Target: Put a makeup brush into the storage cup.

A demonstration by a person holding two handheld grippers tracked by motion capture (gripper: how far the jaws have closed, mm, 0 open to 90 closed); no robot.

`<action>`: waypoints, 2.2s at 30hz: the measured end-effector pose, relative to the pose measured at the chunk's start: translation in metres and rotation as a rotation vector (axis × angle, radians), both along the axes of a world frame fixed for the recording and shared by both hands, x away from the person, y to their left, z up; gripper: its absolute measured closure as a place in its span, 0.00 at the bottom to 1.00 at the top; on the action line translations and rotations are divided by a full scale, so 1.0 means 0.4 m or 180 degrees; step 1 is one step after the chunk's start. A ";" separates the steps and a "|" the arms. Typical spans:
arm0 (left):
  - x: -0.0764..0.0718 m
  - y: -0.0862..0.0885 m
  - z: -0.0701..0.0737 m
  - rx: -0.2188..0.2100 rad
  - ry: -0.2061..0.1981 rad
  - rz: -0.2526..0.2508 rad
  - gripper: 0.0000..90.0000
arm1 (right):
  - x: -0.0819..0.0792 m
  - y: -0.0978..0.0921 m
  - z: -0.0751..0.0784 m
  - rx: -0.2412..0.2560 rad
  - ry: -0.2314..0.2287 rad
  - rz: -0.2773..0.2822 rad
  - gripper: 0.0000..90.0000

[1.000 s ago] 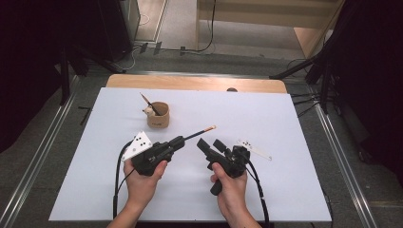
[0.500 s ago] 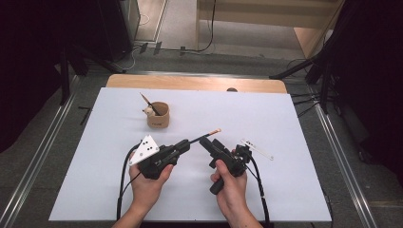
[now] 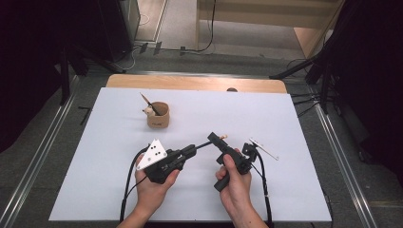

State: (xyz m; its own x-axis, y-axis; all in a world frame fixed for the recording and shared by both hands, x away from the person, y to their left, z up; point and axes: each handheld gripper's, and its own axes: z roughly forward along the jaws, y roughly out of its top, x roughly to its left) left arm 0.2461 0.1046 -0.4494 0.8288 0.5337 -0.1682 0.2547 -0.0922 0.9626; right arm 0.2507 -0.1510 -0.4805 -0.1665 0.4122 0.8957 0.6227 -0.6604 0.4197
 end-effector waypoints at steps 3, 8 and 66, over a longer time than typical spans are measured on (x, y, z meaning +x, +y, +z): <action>-0.001 -0.001 0.000 -0.0007 -0.0010 -0.0006 0.96 | 0.003 -0.007 -0.007 0.0053 0.0054 0.0001 0.58; 0.006 -0.004 -0.010 0.0064 0.0048 -0.0105 0.96 | 0.006 -0.021 -0.020 0.0261 0.0037 0.0096 0.77; 0.013 -0.027 0.006 0.0500 0.0218 -0.0152 0.94 | -0.071 0.090 0.128 -0.2148 -0.1618 0.0258 0.44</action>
State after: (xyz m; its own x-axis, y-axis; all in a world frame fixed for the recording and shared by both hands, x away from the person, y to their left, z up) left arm 0.2514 0.0938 -0.4470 0.8433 0.5182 -0.1426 0.3109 -0.2537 0.9160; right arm 0.2224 -0.1149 -0.4294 -0.5344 0.8008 0.2704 0.2863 -0.1294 0.9493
